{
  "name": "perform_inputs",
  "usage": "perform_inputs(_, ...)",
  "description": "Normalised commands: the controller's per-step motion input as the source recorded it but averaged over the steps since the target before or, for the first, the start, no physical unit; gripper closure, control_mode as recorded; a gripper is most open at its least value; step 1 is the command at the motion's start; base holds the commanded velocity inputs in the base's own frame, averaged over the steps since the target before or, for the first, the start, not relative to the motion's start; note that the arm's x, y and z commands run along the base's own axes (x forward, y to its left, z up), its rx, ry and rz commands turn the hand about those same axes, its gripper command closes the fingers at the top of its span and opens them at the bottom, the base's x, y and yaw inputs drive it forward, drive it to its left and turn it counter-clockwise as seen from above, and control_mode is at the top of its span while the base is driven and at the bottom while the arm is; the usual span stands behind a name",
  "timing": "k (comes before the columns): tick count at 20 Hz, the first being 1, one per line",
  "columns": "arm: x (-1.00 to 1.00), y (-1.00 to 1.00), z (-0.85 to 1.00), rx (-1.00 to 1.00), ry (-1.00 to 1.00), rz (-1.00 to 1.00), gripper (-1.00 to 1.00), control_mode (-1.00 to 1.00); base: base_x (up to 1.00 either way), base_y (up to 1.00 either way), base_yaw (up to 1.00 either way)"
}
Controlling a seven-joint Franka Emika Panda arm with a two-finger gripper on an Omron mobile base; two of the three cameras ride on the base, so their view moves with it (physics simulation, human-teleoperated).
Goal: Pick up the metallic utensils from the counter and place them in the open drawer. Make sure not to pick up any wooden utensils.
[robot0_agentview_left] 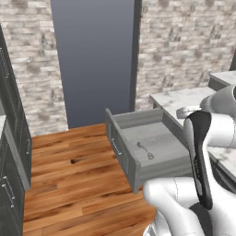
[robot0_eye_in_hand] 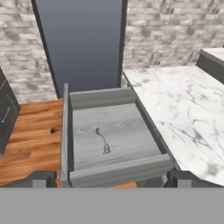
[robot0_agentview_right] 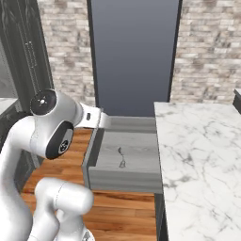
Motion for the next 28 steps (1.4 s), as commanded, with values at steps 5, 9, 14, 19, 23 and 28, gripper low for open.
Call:
perform_inputs(5,-0.33,0.09,0.16,0.0,-0.05,0.0,-1.0,1.0,-0.6,0.17,0.0)
perform_inputs(9,0.0,0.0,0.0,0.0,0.0,0.0,-1.0,1.0,-1.0,0.33,0.0)
perform_inputs(14,0.0,0.0,0.0,0.0,0.0,0.0,-1.0,1.0,-1.0,0.19,0.0)
perform_inputs(19,0.0,0.0,0.0,0.0,0.0,0.0,-1.0,1.0,-1.0,0.33,0.0)
perform_inputs(23,0.0,0.0,0.0,0.0,0.0,0.0,-1.0,1.0,-1.0,0.09,0.0)
perform_inputs(28,0.0,0.0,0.0,0.0,0.0,0.0,-1.0,1.0,-1.0,-0.15,0.0)
